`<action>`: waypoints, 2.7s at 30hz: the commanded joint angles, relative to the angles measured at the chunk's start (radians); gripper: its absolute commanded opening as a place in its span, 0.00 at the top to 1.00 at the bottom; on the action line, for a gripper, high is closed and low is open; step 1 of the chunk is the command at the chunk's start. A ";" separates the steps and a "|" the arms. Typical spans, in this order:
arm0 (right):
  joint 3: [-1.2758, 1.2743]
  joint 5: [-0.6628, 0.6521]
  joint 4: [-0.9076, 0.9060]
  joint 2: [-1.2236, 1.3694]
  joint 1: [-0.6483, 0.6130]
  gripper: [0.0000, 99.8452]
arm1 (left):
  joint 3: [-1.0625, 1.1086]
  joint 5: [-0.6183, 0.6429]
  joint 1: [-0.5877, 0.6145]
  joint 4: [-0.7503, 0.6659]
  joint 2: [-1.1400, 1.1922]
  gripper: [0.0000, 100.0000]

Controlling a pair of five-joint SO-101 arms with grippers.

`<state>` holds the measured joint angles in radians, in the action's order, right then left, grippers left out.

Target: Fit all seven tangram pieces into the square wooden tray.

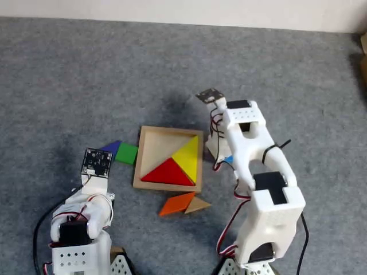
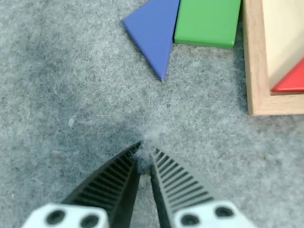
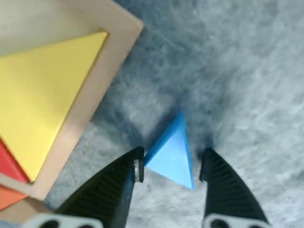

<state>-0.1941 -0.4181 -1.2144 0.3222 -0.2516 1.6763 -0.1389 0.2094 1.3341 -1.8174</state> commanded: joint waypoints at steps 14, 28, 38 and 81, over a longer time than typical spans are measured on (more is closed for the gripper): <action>0.044 -0.011 -0.013 -0.117 0.012 0.92 | 0.021 0.008 0.004 0.006 -0.005 0.99; 0.054 -0.118 -0.058 -0.259 -0.180 0.92 | 0.021 0.008 0.004 0.006 -0.005 0.99; 0.047 -0.491 0.142 -0.254 -0.289 0.92 | 0.021 0.008 0.004 0.006 -0.005 0.99; 0.349 -0.084 0.073 0.002 -0.317 0.99 | 0.021 0.008 0.004 0.006 -0.005 0.99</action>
<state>0.0944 -0.5992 -1.1454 0.3422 -0.5800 1.6763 -0.1389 0.2094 1.3341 -1.8174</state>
